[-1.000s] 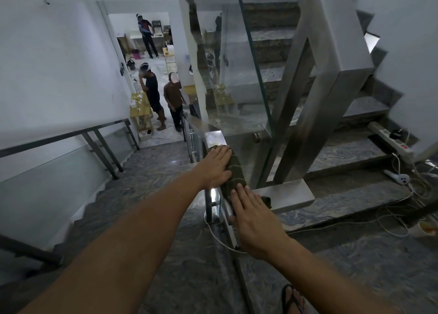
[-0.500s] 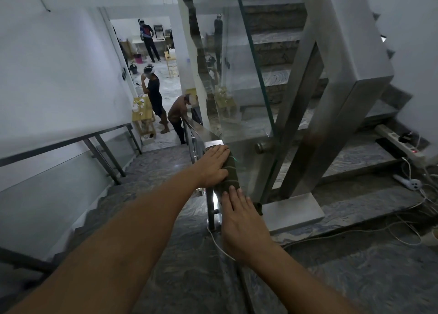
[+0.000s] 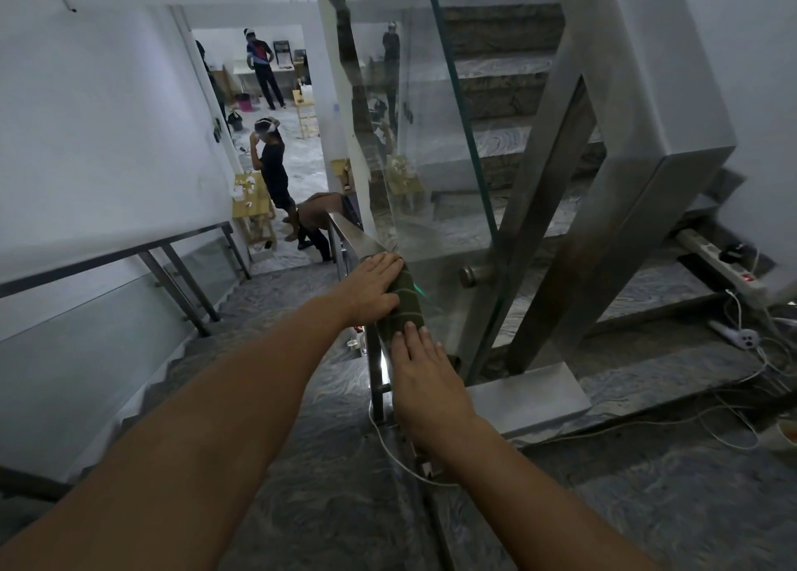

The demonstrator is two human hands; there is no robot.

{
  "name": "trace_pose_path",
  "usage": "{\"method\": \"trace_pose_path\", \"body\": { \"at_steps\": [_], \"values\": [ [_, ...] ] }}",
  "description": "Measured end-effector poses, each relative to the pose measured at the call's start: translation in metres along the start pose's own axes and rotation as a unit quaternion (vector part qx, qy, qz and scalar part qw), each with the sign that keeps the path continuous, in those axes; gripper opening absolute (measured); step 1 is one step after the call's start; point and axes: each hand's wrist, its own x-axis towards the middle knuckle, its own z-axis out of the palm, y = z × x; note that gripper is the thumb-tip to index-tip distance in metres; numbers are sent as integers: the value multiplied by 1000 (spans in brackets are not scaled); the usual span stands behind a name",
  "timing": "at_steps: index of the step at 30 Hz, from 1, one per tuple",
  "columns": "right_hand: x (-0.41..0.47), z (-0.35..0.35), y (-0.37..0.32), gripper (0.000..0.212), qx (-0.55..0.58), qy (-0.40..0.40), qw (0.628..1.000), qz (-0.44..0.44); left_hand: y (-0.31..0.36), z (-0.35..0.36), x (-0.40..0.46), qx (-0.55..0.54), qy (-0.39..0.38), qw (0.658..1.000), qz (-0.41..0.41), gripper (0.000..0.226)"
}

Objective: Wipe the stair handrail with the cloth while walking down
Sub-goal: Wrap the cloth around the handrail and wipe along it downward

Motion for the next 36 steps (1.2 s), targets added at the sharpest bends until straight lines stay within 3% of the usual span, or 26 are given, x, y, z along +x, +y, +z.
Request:
{"method": "trace_pose_path", "body": {
  "at_steps": [11,19,24,29,32,36],
  "values": [
    [-26,3,9,54,4,16,999,-42,4,25,-34,-101,65,992,-32,68],
    [-70,-10,3,55,-19,36,996,-85,38,59,-78,-229,209,951,-13,30],
    [-99,-10,3,59,-29,6,997,-77,57,69,-106,-246,209,946,-24,24],
    [-125,-11,7,54,-13,13,995,-95,85,79,-135,-299,176,931,-113,50],
    [-143,-4,13,48,-23,48,989,-141,98,87,-156,-348,166,910,-153,46],
    [-166,8,24,44,-53,27,987,-150,106,97,-181,-378,126,902,-166,36]
  ]
}}
